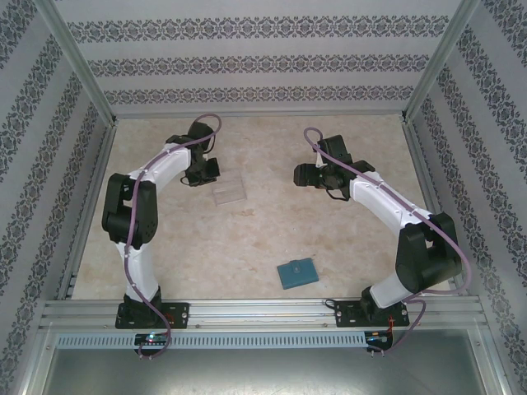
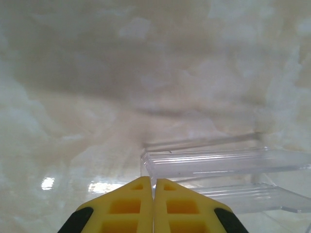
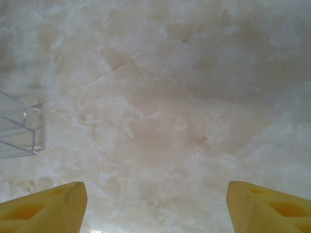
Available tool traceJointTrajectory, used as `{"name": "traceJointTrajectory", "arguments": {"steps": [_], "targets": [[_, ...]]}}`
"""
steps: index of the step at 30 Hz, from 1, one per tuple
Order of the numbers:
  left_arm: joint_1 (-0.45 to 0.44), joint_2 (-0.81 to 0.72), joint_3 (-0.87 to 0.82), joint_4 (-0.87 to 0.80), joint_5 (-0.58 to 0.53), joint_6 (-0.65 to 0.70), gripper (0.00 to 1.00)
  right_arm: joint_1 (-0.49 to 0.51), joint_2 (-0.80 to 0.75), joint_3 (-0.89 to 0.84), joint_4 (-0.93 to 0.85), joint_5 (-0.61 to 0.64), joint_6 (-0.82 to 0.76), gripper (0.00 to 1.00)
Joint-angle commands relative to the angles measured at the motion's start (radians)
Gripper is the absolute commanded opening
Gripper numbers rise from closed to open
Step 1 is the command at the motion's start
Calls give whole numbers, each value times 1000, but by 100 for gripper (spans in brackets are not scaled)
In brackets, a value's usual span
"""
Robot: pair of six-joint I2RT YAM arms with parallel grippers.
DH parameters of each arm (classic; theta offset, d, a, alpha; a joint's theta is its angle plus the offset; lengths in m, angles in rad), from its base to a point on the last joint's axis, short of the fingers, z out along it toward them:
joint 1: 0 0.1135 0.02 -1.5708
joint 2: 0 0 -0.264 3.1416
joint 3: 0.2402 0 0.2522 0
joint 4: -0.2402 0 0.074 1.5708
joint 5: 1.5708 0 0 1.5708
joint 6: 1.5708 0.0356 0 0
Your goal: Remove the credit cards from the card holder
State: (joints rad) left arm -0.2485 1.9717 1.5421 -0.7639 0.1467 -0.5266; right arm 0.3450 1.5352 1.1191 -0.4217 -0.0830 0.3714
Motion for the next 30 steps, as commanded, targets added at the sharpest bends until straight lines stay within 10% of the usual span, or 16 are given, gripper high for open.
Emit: {"name": "traceJointTrajectory", "arguments": {"steps": [1,30], "targets": [[-44,33,72,-69,-14,32,5,11,-21,13,-23,30,-8,76],[-153,354,605,-335,-53,93,13,12,-52,21,-80,52,-28,76]]}}
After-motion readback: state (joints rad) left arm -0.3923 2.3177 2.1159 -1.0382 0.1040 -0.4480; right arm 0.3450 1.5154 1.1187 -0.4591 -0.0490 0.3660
